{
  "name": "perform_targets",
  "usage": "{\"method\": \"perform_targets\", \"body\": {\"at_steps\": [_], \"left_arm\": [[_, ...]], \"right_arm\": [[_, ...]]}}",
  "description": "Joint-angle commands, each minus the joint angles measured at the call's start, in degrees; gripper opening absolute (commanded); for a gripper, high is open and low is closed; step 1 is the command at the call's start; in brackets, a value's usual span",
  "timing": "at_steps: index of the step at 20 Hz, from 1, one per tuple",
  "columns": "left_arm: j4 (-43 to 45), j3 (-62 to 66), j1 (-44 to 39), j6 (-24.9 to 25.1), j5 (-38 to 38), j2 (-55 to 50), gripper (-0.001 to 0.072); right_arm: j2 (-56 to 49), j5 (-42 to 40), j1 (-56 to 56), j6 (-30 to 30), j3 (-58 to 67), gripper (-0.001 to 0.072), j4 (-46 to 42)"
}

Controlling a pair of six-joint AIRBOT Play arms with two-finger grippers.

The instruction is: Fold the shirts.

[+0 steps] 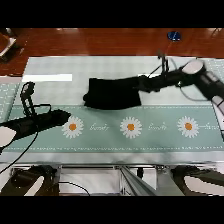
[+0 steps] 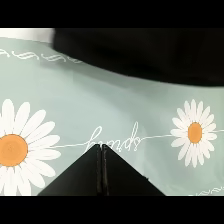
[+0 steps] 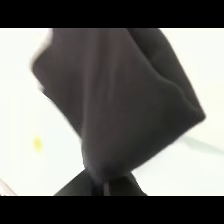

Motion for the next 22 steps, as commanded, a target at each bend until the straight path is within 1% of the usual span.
{"method": "perform_targets", "body": {"at_steps": [1, 2, 5, 8, 11, 13, 15, 16, 18, 20, 21, 22], "left_arm": [[0.0, 0.0, 0.0, 0.0, -0.2, 0.0, 0.0021], [0.0, 0.0, 0.0, 0.0, -0.1, 0.0, 0.0021], [0.0, 0.0, 0.0, 0.0, -0.2, 0.0, 0.0021], [0.0, 0.0, 0.0, 0.0, -0.2, 0.0, 0.0021], [0.0, 0.0, 0.0, 0.0, -0.2, 0.0, 0.0021], [0.0, 0.0, 0.0, 0.0, 0.0, 0.0, 0.0021], [0.0, 0.0, 0.0, 0.0, 0.0, 0.0, 0.0022], [0.0, 0.0, 0.0, 0.0, 0.0, 0.0, 0.0021], [0.0, 0.0, 0.0, 0.0, 0.0, 0.0, 0.0022], [0.0, 0.0, 0.0, 0.0, 0.0, 0.0, 0.0021], [0.0, 0.0, 0.0, 0.0, 0.0, 0.0, 0.0021], [0.0, 0.0, 0.0, 0.0, 0.0, 0.0, 0.0022]], "right_arm": [[0.0, 9.0, -2.8, 10.1, 20.5, 0.0028, -15.2], [0.0, 11.9, -4.7, 11.8, 24.3, 0.0028, -17.4], [0.8, 21.4, -13.0, 13.9, 30.3, 0.0029, -18.0], [4.0, 25.1, -23.2, 16.4, 30.4, 0.0028, -18.1], [7.3, 30.8, -34.3, 18.2, 30.4, 0.0028, -18.8], [9.7, 35.3, -40.2, 20.3, 30.4, 0.0029, -23.8], [11.8, 41.7, -45.1, 20.3, 29.7, 0.0028, -30.6], [13.2, 43.3, -47.6, 19.5, 27.9, 0.0029, -33.6], [18.8, 43.2, -53.5, 19.4, 20.2, 0.003, -37.8], [24.4, 43.2, -60.1, 16.4, 9.9, 0.003, -44.6], [26.7, 43.2, -62.9, 16.0, 4.9, 0.003, -47.4], [29.1, 43.1, -65.6, 16.9, 0.3, 0.003, -48.4]]}}
